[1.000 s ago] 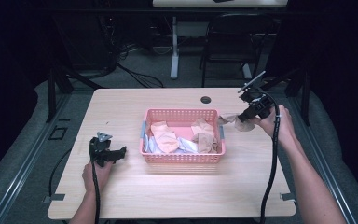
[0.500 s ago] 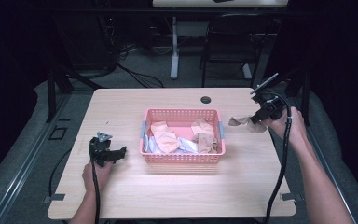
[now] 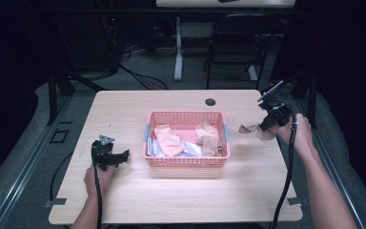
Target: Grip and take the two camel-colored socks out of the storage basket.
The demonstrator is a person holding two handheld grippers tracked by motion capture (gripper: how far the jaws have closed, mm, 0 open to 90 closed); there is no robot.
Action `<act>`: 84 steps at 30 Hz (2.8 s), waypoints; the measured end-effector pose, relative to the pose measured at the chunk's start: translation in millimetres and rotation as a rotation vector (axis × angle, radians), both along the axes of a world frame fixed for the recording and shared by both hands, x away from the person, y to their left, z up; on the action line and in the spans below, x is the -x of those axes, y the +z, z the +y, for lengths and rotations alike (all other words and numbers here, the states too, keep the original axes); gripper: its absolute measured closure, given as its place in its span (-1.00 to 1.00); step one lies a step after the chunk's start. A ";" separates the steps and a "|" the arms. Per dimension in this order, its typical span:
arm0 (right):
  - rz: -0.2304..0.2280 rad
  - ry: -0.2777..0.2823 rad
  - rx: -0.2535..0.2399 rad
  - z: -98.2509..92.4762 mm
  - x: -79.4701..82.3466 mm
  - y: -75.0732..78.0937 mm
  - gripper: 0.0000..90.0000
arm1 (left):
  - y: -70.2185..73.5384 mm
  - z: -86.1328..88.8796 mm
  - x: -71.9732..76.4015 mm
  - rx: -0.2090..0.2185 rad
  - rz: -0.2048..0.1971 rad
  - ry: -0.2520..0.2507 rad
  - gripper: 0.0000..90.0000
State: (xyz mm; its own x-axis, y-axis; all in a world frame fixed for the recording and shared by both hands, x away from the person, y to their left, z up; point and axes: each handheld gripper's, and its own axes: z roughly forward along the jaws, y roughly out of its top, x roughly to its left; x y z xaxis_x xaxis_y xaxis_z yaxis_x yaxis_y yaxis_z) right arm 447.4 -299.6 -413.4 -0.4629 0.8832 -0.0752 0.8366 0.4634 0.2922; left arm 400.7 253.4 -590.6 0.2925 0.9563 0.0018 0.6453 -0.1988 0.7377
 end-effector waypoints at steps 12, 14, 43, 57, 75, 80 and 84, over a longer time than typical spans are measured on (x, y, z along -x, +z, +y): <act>0.027 -0.032 0.030 -3.5 -7.0 -26.2 0.89 | 0.0 0.0 0.0 0.000 0.000 0.000 -0.67; 0.031 -0.034 0.042 -3.0 -7.6 -31.4 0.89 | 0.0 0.0 0.0 0.000 0.000 0.000 -0.67; 0.126 -0.079 0.006 -9.7 -14.7 -84.7 0.87 | 0.0 0.0 0.0 0.000 0.000 0.000 -0.67; 0.182 -0.089 -0.011 -14.2 -17.2 -91.6 0.82 | 0.0 0.0 0.0 0.000 0.000 0.000 -0.67; 0.105 -0.062 -0.080 -20.8 -7.3 -67.9 -0.52 | 0.0 0.0 0.0 0.000 0.000 0.000 -0.67; 0.065 -0.035 -0.125 -19.0 -1.6 -51.1 -0.78 | 0.0 0.0 0.0 0.000 0.000 0.000 -0.67; 0.038 0.006 -0.140 -14.6 1.7 -38.1 -0.93 | 0.0 0.0 0.0 0.000 0.000 0.000 -0.67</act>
